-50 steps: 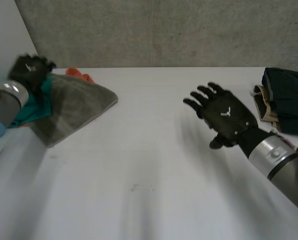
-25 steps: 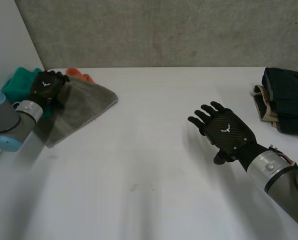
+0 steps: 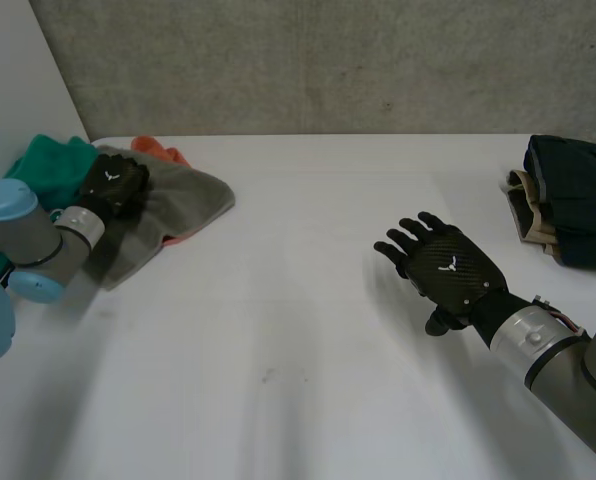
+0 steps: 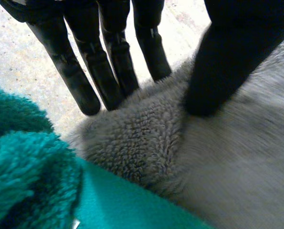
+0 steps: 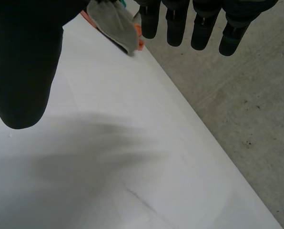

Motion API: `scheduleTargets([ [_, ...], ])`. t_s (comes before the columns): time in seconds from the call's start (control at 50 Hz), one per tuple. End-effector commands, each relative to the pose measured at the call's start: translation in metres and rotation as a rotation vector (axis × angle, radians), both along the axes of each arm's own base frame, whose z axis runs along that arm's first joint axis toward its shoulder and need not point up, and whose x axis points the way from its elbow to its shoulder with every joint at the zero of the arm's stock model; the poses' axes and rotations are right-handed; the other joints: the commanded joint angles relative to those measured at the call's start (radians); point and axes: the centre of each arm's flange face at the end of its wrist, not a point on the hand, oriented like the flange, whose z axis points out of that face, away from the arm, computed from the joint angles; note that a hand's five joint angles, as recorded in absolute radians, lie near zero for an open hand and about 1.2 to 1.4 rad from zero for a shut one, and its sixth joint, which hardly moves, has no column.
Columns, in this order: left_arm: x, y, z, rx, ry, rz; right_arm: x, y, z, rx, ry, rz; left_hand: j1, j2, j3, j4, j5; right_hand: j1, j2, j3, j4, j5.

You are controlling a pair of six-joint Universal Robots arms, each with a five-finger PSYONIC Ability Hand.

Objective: Fold the laundry.

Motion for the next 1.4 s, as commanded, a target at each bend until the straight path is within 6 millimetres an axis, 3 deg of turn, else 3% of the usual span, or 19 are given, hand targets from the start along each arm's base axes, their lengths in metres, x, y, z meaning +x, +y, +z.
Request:
scheduleTargets([
  [0.02,-0.013,0.011,0.013,-0.015,-0.015,0.02,0.0,0.001,-0.001,-0.002,0.007,0.001,0.365,0.333,0.341,0.329,0.357,-0.052,-0.032,-0.036,-0.036,-0.047],
  [0.06,-0.014,0.015,0.033,-0.059,-0.018,0.049,0.0,0.0,0.0,-0.005,0.008,0.002,0.365,0.333,0.341,0.329,0.357,-0.052,-0.032,-0.036,-0.036,-0.047],
  [0.12,-0.028,0.035,0.101,-0.215,0.022,0.066,0.0,0.0,0.0,-0.008,0.007,-0.001,0.365,0.333,0.341,0.329,0.357,-0.052,-0.032,-0.036,-0.036,-0.047],
  [0.18,-0.047,0.058,0.134,-0.275,0.068,0.015,-0.001,-0.001,0.001,-0.011,0.009,-0.012,0.365,0.333,0.341,0.329,0.357,-0.052,-0.032,-0.036,-0.036,-0.047],
  [0.2,-0.06,0.077,0.156,-0.294,0.115,-0.027,-0.001,-0.002,0.002,-0.015,0.009,-0.017,0.365,0.333,0.341,0.329,0.357,-0.052,-0.032,-0.036,-0.036,-0.047],
  [0.34,-0.11,0.161,0.224,-0.246,0.363,-0.237,-0.011,-0.015,0.011,-0.045,0.006,-0.104,0.365,0.333,0.341,0.329,0.357,-0.052,-0.032,-0.036,-0.036,-0.047],
  [0.44,-0.136,0.219,0.232,-0.082,0.501,-0.38,-0.024,-0.027,0.026,-0.094,-0.001,-0.205,0.365,0.333,0.341,0.329,0.357,-0.052,-0.032,-0.036,-0.036,-0.047],
  [0.58,-0.174,0.265,0.188,0.098,0.482,-0.501,-0.034,-0.035,0.033,-0.087,-0.035,-0.267,0.365,0.333,0.341,0.329,0.357,-0.052,-0.032,-0.036,-0.036,-0.047],
  [0.62,-0.176,0.256,0.179,0.089,0.463,-0.467,-0.034,-0.034,0.033,-0.076,-0.042,-0.268,0.282,0.249,0.257,0.245,0.273,-0.052,-0.032,-0.036,-0.036,-0.047],
  [0.64,-0.174,0.238,0.171,0.047,0.427,-0.399,-0.034,-0.034,0.032,-0.067,-0.047,-0.269,-0.399,-0.432,-0.424,-0.435,-0.408,-0.052,-0.032,-0.036,-0.036,-0.047],
  [0.68,-0.166,0.215,0.165,-0.004,0.374,-0.309,-0.034,-0.034,0.032,-0.064,-0.052,-0.27,-0.769,-0.801,-0.793,-0.805,-0.777,-0.052,-0.032,-0.036,-0.036,-0.047],
  [0.74,-0.133,0.167,0.148,-0.054,0.22,-0.122,-0.033,-0.033,0.032,-0.059,-0.053,-0.264,-0.776,-0.809,-0.801,-0.812,-0.784,-0.052,-0.032,-0.036,-0.036,-0.047],
  [0.84,-0.095,0.123,0.106,-0.051,-0.045,0.002,-0.032,-0.033,0.031,-0.058,-0.052,-0.256,-0.779,-0.812,-0.804,-0.815,-0.787,-0.052,-0.032,-0.036,-0.036,-0.047],
  [0.94,-0.068,0.094,0.058,-0.063,-0.278,0.048,-0.031,-0.032,0.028,-0.05,-0.05,-0.253,-0.747,-0.78,-0.771,-0.783,-0.755,-0.052,-0.032,-0.036,-0.036,-0.047],
  [1.02,-0.05,0.078,0.041,-0.066,-0.347,0.076,-0.03,-0.032,0.028,-0.052,-0.045,-0.25,-0.709,-0.741,-0.733,-0.745,-0.717,-0.052,-0.032,-0.036,-0.036,-0.047],
  [1.18,-0.049,0.062,0.02,-0.077,-0.339,0.024,-0.03,-0.033,0.017,-0.024,-0.031,-0.248,-0.603,-0.636,-0.627,-0.639,-0.611,-0.052,-0.032,-0.036,-0.036,-0.047],
  [1.24,-0.05,0.055,0.011,-0.084,-0.337,0.019,-0.03,-0.033,0.016,-0.018,-0.03,-0.246,-0.442,-0.475,-0.466,-0.478,-0.45,-0.052,-0.032,-0.036,-0.036,-0.047],
  [1.32,-0.052,0.05,0.012,-0.108,-0.304,0.024,-0.03,-0.033,0.014,-0.015,-0.027,-0.249,0.354,0.322,0.33,0.318,0.346,-0.052,-0.032,-0.036,-0.036,-0.047],
  [1.4,-0.06,0.053,0.027,-0.144,-0.211,0.028,-0.03,-0.033,0.014,-0.015,-0.027,-0.251,0.365,0.333,0.341,0.329,0.357,-0.052,-0.032,-0.036,-0.036,-0.047],
])
